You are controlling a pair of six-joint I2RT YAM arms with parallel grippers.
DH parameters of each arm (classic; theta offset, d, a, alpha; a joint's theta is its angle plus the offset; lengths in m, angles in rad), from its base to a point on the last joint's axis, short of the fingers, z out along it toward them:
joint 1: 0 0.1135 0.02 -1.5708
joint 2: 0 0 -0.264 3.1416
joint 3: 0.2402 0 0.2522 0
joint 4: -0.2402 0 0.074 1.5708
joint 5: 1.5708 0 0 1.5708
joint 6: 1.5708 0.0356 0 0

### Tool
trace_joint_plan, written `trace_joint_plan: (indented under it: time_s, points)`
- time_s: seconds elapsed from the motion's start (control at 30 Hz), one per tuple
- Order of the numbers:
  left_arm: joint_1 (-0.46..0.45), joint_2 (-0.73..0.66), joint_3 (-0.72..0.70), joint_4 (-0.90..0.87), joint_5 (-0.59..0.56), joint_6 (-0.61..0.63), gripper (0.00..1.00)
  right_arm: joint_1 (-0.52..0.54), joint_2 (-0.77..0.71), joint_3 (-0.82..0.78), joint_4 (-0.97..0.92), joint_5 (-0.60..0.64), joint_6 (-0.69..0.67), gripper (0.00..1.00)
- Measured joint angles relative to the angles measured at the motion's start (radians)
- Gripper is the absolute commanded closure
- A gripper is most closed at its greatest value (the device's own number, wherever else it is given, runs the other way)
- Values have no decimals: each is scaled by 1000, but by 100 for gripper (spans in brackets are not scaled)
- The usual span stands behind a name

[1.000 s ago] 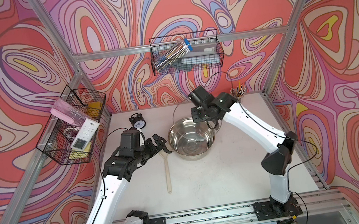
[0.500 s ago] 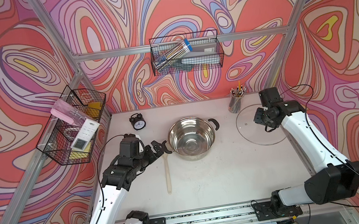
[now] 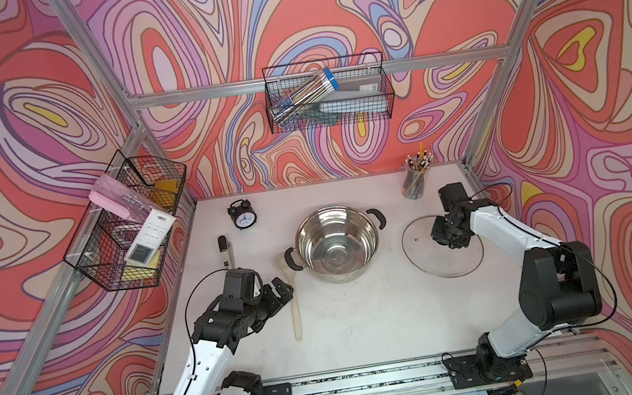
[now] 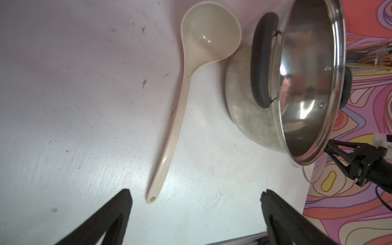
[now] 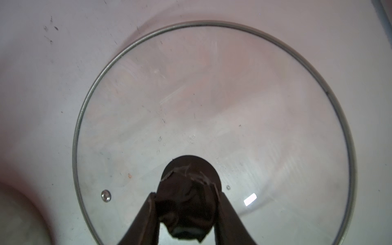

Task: Stir the soup with a spoon
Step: Place the lid at the center of the board, then pick up the spoon from the center of the board.

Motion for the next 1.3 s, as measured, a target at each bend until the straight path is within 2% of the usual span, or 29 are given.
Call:
trace_joint_plan:
  time_s: [0.17, 0.27, 0.3, 0.4, 0.53, 0.6, 0.63, 0.77, 1.0, 1.3]
  points:
    - [0, 28, -50, 7, 14, 23, 4, 0, 40, -46, 53, -27, 11, 100]
    - [0, 57, -61, 18, 18, 39, 9, 0, 59, -73, 78, -38, 15, 100]
    - [0, 66, -62, 21, 18, 45, 12, 0, 58, -77, 84, -39, 17, 97]
    - [0, 93, -62, 45, 17, 67, 23, 0, 56, -84, 105, -43, 21, 73]
    - [0, 148, -62, 87, 5, 93, 35, 0, 56, -92, 121, -55, 27, 33]
    - [0, 188, -62, 109, 2, 102, 38, 0, 52, -97, 127, -60, 28, 22]
    - [0, 213, -62, 122, -1, 106, 40, 0, 48, -97, 129, -64, 28, 20]
    - [0, 294, -61, 159, -6, 122, 45, 0, 15, -98, 121, -72, 33, 19]
    - [0, 426, -37, 222, -3, 161, 53, 0, -142, -95, 80, -78, 33, 18]
    - [0, 528, -32, 284, 10, 188, 60, 0, -249, -65, 21, -87, 40, 19]
